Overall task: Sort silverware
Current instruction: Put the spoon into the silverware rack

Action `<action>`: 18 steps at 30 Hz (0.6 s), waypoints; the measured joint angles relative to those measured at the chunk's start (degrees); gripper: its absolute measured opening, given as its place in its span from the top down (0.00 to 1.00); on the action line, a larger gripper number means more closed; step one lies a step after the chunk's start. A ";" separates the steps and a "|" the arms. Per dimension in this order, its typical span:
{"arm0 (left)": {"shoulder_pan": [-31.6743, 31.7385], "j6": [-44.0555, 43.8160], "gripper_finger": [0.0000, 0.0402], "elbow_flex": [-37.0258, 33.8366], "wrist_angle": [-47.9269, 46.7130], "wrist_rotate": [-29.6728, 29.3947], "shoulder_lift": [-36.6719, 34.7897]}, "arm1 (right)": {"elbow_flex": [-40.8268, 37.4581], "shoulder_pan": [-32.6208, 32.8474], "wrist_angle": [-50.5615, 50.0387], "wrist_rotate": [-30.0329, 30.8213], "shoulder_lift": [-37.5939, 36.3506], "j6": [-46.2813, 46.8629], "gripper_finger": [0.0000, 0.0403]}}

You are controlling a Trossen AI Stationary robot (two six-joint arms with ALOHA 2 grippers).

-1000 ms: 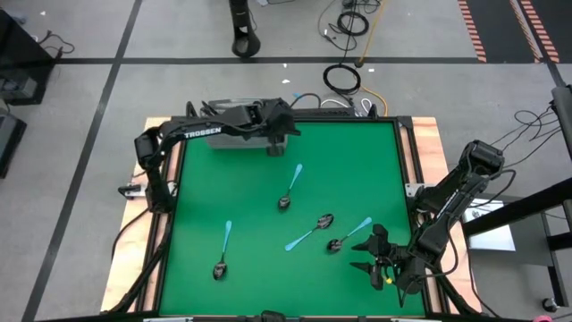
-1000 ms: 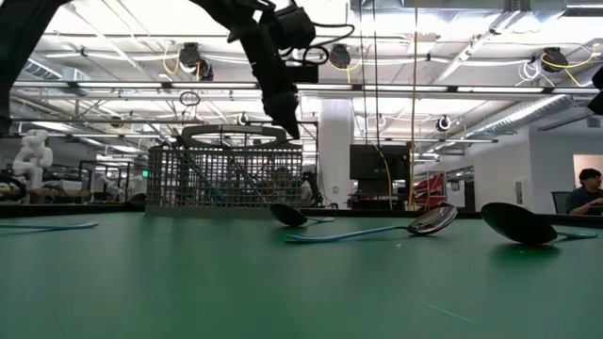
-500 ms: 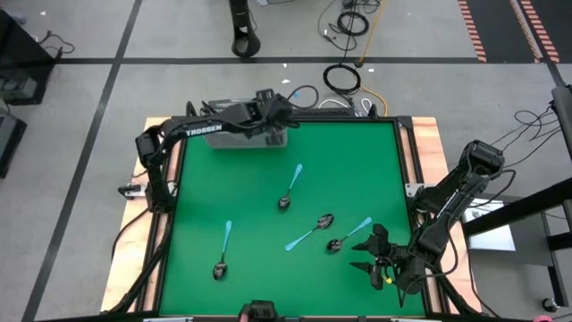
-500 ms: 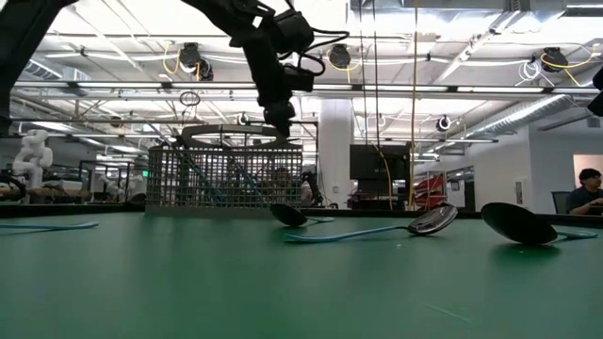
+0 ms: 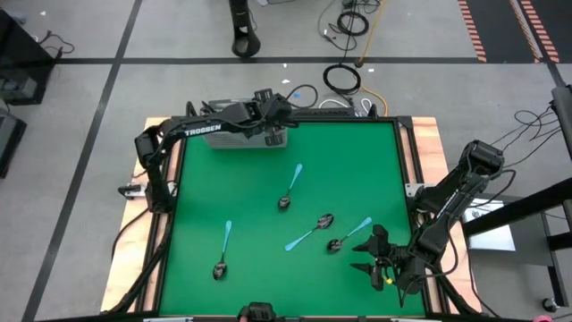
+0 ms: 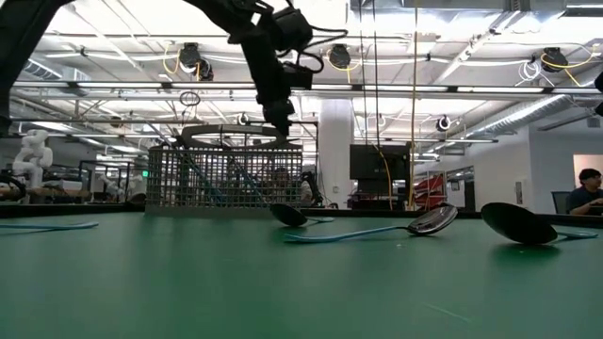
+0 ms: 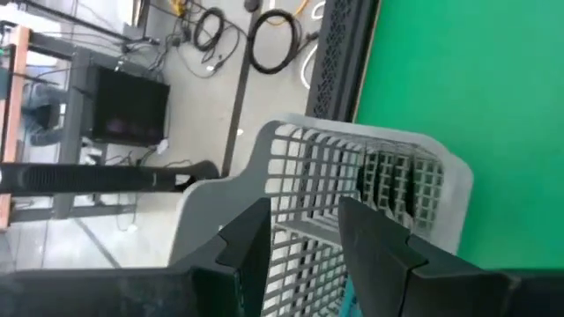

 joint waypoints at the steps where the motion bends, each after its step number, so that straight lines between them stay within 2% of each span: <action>1: -0.12 -0.14 0.66 0.00 -0.06 0.94 -0.56 | 0.00 0.00 -0.02 -0.01 -0.02 -0.03 0.44; 5: -1.38 -1.70 0.66 0.02 -0.11 6.98 -2.61 | 0.00 -0.02 -0.15 -0.07 -0.02 -0.28 0.44; 13: -4.48 -0.95 0.66 -1.41 -0.73 5.73 -0.46 | 0.00 -0.02 -0.24 -0.07 -0.02 -0.24 0.44; 18: -7.96 3.47 0.66 -1.18 6.04 7.87 -0.77 | 0.00 -0.02 -0.25 -0.07 -0.01 -0.26 0.44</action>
